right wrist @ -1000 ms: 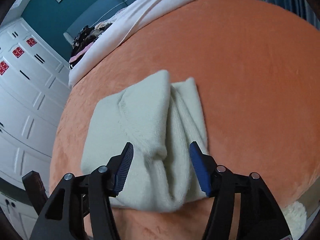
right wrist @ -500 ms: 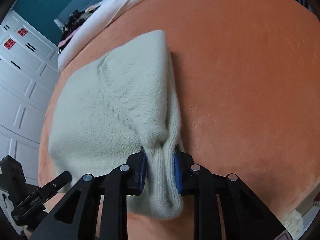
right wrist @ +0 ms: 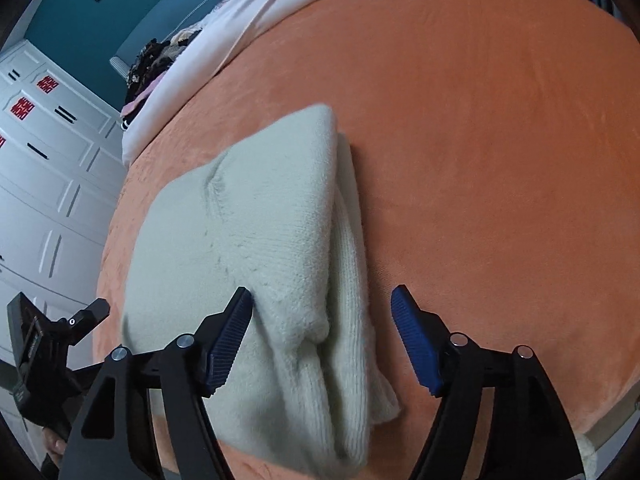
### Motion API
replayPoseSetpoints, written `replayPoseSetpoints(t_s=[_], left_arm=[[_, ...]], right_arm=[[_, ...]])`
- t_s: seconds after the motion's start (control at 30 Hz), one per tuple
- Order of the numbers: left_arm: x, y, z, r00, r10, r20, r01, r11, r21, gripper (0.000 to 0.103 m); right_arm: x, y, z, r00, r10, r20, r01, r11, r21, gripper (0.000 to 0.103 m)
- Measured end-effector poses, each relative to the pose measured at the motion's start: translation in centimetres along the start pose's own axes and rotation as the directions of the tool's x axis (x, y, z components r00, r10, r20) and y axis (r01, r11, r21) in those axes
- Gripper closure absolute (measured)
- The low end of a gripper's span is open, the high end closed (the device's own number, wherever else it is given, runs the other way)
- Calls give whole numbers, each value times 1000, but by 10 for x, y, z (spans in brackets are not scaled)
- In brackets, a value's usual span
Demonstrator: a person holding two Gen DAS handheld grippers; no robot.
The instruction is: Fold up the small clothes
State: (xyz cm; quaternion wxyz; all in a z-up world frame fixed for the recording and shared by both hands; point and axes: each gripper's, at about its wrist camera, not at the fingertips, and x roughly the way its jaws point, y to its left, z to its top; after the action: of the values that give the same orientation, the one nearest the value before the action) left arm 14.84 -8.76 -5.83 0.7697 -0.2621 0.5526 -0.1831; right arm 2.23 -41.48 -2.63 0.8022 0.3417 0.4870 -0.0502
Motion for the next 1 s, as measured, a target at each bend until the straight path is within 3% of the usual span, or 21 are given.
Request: replayPoseSetpoints(t_s=[0.03,0.17,0.27,0.4,0.47,0.5,0.57,0.63,0.8,0.9,1.0], left_arm=[[10,3,-1,1000,0,-24,-1,1000,-23,14],[36,19,-3,991,-113,-75,102,985,-138,5],[43,21,-4,985,-152,-82,136,975,-178,5],[48,10,1,987,-111,-115,93,984,-149,5],[44,5,3,989,-89,-114,73,988,-137,6],[41,4,4,990,-79,-113,64,989,-136,12],[32,-1,5,993,-57,-104,46,993,-106,23],[21,-8,5,994,-52,-93,46,997,-66,31],[-23,-23,-3,993,-88,-84,86,996,-33,37],[-44,-14,-24,989,-106,-104,105,994,-13,35],[-28,8,-51,981,-64,-184,61,998,-25,31]], right_arm=[[8,-3,0,999,30,-21,-29,999,22,30],[29,-10,1,992,121,-45,-115,986,117,21],[36,0,1,993,112,-46,-107,989,102,13],[44,17,8,997,62,-50,-58,996,69,8],[43,18,10,997,61,-36,-58,995,84,16],[40,19,10,998,61,-27,-58,994,88,21],[28,19,11,997,77,-2,-76,994,77,56],[11,25,12,993,115,29,-117,991,64,66],[-38,50,-1,985,152,86,-150,988,-29,68],[-46,38,-28,982,181,49,-182,983,3,67],[-27,16,-61,991,133,-33,-130,989,72,66]])
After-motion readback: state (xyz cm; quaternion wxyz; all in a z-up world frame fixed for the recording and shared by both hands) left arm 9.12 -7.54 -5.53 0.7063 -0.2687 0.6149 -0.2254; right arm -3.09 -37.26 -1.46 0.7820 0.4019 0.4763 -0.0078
